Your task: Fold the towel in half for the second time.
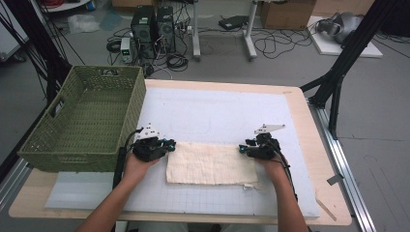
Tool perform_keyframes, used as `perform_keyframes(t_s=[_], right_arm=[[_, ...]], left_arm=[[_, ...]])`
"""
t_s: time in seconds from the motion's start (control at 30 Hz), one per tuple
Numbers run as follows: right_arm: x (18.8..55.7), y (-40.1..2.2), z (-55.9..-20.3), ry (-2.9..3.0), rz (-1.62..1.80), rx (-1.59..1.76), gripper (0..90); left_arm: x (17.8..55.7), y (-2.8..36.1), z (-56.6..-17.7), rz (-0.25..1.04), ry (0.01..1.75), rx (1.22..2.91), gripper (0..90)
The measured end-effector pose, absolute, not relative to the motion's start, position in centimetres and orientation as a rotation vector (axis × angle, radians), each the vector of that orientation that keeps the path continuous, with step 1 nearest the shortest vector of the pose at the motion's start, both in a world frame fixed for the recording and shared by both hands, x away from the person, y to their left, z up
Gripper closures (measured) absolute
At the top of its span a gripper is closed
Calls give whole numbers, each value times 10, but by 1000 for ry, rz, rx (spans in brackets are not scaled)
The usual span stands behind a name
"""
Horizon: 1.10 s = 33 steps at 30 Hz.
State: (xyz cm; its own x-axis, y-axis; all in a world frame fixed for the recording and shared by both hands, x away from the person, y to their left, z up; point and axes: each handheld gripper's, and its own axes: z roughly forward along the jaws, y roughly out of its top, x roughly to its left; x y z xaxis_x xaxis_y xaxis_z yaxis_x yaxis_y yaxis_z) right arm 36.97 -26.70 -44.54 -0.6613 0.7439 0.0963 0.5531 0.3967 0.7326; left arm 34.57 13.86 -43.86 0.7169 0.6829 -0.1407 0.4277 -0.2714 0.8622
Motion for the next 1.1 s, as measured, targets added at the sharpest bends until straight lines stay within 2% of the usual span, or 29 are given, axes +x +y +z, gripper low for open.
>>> perform_keyframes(t_s=[0.13, 0.2, 0.53, 1.1], right_arm=[[368, -266, -444, 2453, 1118, 1101, 815], [365, -263, -443, 2475, 1095, 1050, 837], [365, -262, -437, 2356, 1058, 1027, 842], [328, -269, -427, 2239, 1167, 932, 835]], left_arm=[[346, 139, -440, 307, 869, 1913, 816], [346, 139, -441, 301, 874, 1908, 828], [354, 136, -437, 358, 936, 1809, 847], [331, 140, -423, 356, 833, 1828, 834]])
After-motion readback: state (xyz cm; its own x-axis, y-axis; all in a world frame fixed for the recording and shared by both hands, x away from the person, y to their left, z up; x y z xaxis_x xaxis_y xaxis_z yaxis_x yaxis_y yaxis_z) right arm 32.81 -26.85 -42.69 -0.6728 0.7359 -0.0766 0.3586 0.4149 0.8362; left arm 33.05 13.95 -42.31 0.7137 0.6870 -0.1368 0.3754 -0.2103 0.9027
